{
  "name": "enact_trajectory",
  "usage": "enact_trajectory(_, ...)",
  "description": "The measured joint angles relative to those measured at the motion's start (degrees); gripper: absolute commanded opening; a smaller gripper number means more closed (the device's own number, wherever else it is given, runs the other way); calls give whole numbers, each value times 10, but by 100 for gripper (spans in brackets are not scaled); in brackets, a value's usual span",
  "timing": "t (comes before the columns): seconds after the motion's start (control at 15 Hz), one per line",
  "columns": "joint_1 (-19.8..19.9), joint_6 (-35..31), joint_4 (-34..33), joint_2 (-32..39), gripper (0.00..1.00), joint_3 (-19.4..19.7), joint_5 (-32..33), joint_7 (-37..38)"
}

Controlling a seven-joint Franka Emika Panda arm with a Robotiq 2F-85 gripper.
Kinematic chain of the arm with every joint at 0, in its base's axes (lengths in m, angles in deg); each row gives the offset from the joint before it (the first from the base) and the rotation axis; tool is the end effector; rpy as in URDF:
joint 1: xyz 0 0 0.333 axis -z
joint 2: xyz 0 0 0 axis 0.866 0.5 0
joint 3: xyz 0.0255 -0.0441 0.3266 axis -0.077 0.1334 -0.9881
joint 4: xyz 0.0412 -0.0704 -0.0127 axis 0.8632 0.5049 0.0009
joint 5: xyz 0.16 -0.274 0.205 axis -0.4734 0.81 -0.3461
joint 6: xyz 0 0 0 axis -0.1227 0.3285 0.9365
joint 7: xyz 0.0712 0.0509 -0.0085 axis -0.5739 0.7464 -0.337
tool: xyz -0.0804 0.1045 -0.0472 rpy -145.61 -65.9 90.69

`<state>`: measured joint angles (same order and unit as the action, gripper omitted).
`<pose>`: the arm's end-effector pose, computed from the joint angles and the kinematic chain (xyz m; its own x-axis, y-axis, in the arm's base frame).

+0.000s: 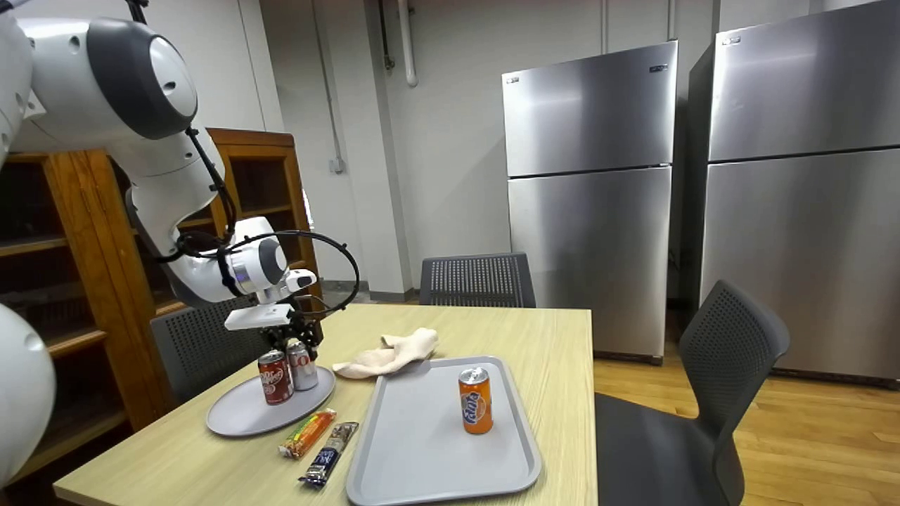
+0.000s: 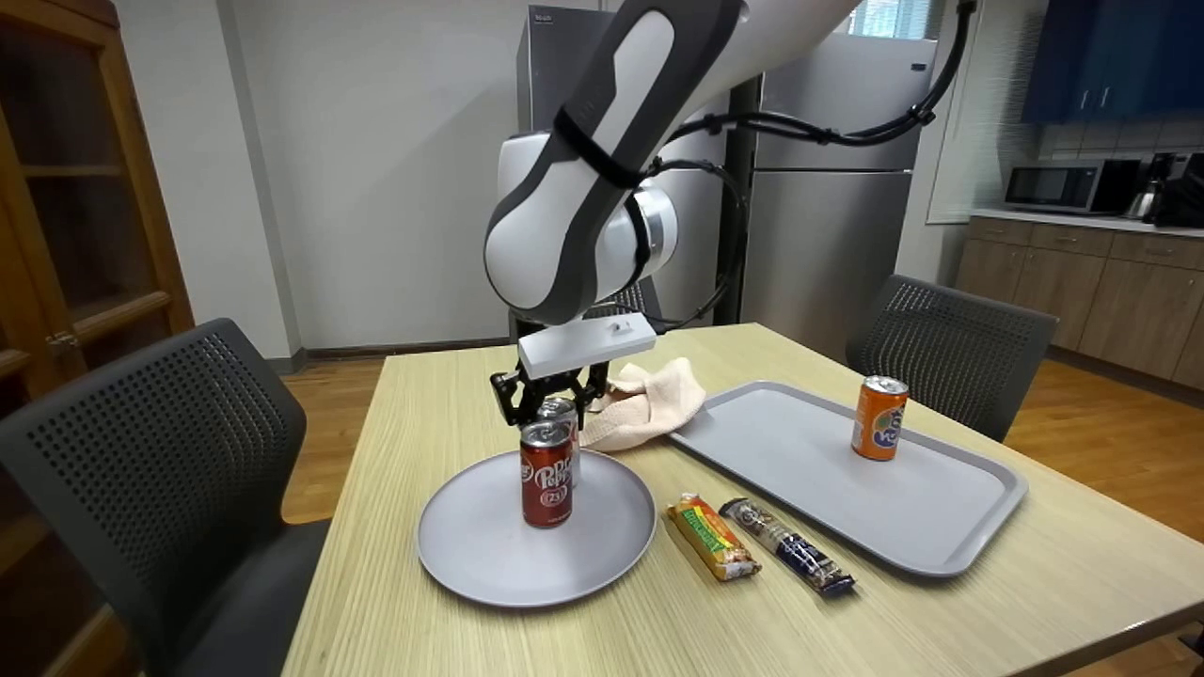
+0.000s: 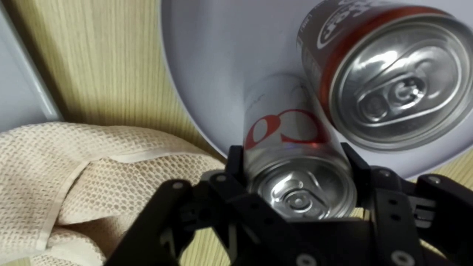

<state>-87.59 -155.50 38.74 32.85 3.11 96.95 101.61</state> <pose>0.6172 0.2889 0.1613 0.9550 0.2519 0.1566 0.2388 -0.9662 0.0975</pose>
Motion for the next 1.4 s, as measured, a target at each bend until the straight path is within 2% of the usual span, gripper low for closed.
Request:
enact_trajectory(0.73,19,-14,11,-45,39,0,0,0)
enact_trajectory(1.4,79,-60,101,-118,39,1,-5,0)
